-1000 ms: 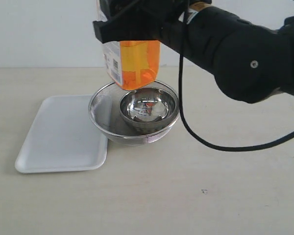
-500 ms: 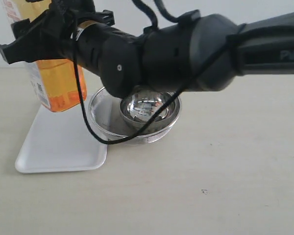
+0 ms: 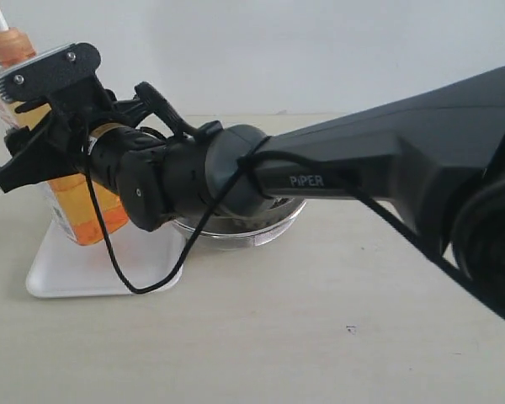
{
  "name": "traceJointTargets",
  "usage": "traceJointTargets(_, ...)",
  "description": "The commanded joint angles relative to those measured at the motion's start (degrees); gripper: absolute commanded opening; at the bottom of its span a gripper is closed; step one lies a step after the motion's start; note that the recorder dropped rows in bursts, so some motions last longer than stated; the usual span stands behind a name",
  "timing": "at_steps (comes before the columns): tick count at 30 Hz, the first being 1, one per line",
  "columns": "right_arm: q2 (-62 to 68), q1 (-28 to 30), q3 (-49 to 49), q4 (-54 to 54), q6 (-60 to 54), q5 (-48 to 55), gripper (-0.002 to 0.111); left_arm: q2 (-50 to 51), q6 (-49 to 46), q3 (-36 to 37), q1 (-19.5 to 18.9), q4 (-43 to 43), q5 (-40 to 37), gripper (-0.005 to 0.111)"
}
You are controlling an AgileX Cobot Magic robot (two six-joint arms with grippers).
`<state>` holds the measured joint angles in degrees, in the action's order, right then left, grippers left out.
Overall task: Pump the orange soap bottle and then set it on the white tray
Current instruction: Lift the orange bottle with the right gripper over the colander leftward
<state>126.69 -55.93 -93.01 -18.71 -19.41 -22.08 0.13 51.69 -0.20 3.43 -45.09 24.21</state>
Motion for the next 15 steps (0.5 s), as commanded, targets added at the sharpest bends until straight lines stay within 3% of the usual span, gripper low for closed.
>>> traceJointTargets(1, 0.09, 0.11, -1.92, 0.46, -0.58, -9.52, 0.000, -0.13, 0.38, 0.20, -0.05, 0.29, 0.30, 0.005)
traceJointTargets(15, 5.33, 0.11, -1.92, -3.78, -0.83, -17.34, 0.000, -0.13, 0.38, 0.20, -0.05, 0.29, 0.30, 0.005)
